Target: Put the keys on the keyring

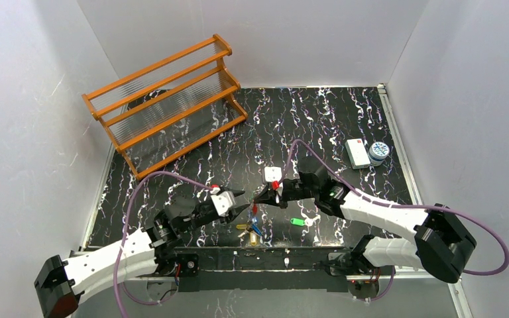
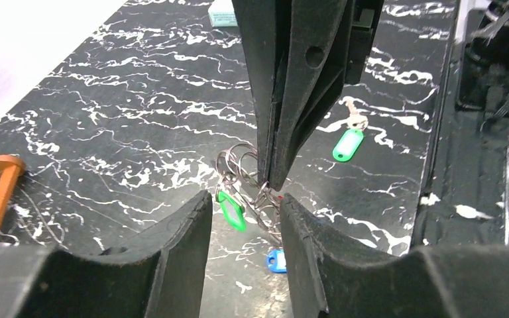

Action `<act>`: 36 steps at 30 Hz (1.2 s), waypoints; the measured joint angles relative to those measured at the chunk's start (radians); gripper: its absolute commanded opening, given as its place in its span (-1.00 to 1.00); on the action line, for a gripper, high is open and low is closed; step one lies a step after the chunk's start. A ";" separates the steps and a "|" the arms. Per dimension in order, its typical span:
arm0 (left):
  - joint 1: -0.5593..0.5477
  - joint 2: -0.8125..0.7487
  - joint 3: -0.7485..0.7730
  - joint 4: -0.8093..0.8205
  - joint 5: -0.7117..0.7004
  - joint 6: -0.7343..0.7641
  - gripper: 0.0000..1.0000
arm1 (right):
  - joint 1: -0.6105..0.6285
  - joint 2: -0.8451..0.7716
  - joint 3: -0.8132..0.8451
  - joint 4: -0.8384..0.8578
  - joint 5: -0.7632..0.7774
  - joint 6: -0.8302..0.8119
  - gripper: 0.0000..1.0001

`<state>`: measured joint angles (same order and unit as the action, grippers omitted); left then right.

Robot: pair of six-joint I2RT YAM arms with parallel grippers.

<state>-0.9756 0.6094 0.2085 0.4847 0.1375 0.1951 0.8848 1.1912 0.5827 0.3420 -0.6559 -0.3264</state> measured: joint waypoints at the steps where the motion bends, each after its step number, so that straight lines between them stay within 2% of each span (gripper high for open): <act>1: 0.000 0.004 0.034 -0.059 0.002 0.027 -0.20 | 0.000 0.000 0.010 -0.021 0.000 -0.011 -0.97; 3: 0.000 0.024 0.102 -0.174 0.009 0.087 -0.20 | 0.000 0.007 0.039 -0.076 -0.002 -0.034 -0.97; 9: 0.000 0.105 0.200 -0.358 0.052 0.208 -0.25 | 0.000 0.090 0.140 -0.195 -0.024 -0.090 -0.97; 17: 0.002 0.172 0.214 -0.388 0.080 0.268 -0.58 | -0.001 0.154 0.191 -0.258 -0.092 -0.103 -0.97; 23: 0.002 0.197 0.229 -0.380 0.081 0.283 -0.69 | -0.001 0.159 0.193 -0.277 -0.114 -0.103 -0.97; 27: 0.002 0.194 0.229 -0.381 0.082 0.296 -0.69 | -0.001 0.159 0.194 -0.282 -0.119 -0.104 -0.97; 31: 0.002 0.194 0.229 -0.385 0.094 0.320 -0.52 | -0.001 0.159 0.194 -0.284 -0.123 -0.104 -0.97; 36: 0.002 0.201 0.229 -0.397 0.119 0.364 -0.50 | -0.001 0.159 0.194 -0.288 -0.134 -0.107 -0.97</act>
<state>-0.9741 0.8101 0.4370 0.0879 0.2569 0.5594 0.8841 1.3502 0.7769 0.0544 -0.7898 -0.4335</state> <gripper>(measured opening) 0.248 0.031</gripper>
